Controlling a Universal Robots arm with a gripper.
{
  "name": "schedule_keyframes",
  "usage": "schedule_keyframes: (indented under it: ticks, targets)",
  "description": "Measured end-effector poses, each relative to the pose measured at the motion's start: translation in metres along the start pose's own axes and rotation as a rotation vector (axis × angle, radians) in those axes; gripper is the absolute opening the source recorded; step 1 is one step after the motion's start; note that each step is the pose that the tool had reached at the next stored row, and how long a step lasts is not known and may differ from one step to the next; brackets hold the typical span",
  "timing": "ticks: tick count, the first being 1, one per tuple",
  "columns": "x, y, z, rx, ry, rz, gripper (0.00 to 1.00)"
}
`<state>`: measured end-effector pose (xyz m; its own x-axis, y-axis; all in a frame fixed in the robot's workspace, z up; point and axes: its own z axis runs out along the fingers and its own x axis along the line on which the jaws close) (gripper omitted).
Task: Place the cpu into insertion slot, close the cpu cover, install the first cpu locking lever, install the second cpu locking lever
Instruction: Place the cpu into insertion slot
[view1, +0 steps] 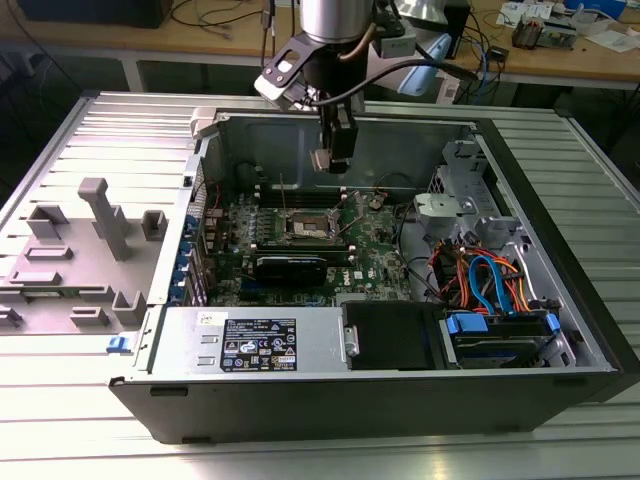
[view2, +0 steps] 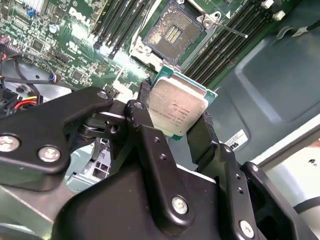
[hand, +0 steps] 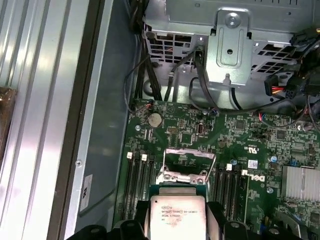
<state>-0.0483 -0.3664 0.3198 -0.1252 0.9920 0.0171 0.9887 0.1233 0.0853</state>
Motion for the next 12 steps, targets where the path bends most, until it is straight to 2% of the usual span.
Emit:
schedule_keyframes:
  ticks: [4, 6, 8, 12]
  targets:
    - [0.0002, -0.0037, 0.0060, 0.0000, -0.0022, 0.015, 0.54]
    - [0.0003, -0.0054, 0.0126, -0.0003, -0.0055, 0.040, 0.54]
    - [0.0003, -0.0064, 0.0175, 0.0016, -0.0069, 0.044, 0.54]
    - [0.0003, -0.0066, 0.0195, 0.0017, -0.0068, 0.045, 0.54]
